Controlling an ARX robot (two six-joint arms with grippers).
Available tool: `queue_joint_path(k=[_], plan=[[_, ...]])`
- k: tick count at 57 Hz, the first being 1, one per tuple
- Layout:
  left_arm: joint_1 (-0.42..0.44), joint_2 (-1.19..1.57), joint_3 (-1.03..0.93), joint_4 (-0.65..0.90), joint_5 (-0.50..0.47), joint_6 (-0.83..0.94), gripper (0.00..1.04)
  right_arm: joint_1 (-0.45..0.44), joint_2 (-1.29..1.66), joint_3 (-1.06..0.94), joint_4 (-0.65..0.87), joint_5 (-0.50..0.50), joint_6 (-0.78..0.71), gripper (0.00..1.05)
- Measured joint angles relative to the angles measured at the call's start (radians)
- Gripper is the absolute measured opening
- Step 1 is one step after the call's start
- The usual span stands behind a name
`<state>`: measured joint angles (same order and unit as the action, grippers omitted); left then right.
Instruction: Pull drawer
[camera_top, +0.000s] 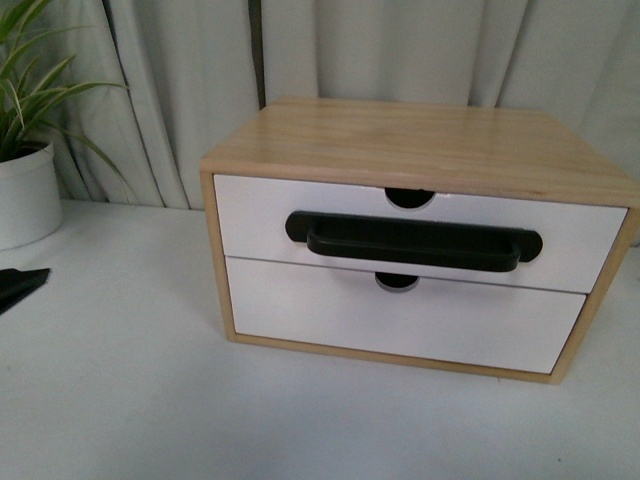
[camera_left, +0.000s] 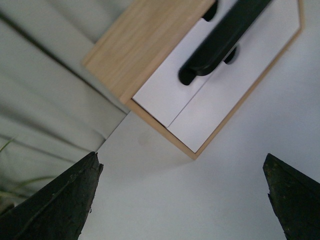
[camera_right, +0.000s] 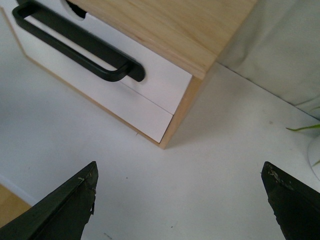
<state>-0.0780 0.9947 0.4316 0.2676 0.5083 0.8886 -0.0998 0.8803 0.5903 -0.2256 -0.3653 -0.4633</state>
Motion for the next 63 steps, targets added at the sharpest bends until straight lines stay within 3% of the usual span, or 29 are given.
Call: queue_joint_path(k=[16,30,48,63], plan=[[-0.077,0.245,0.335,-0.34,0.036,0.4,0.99,-0.013,0.197,0.191,-0.188,-0.131,-0.253,0.96],[-0.2,0.386,0.506,-0.577,-0.075,0.619,0.99,0.019,0.349,0.309,-0.322,-0.168,-0.465,0.96],[-0.346,0.552,0.637,-0.603,-0.159,0.663,0.99,0.109,0.501,0.411,-0.38,-0.137,-0.623,0.96],[-0.396,0.625,0.687,-0.586,-0.211,0.69,0.99,0.183,0.575,0.442,-0.327,-0.132,-0.659,0.96]])
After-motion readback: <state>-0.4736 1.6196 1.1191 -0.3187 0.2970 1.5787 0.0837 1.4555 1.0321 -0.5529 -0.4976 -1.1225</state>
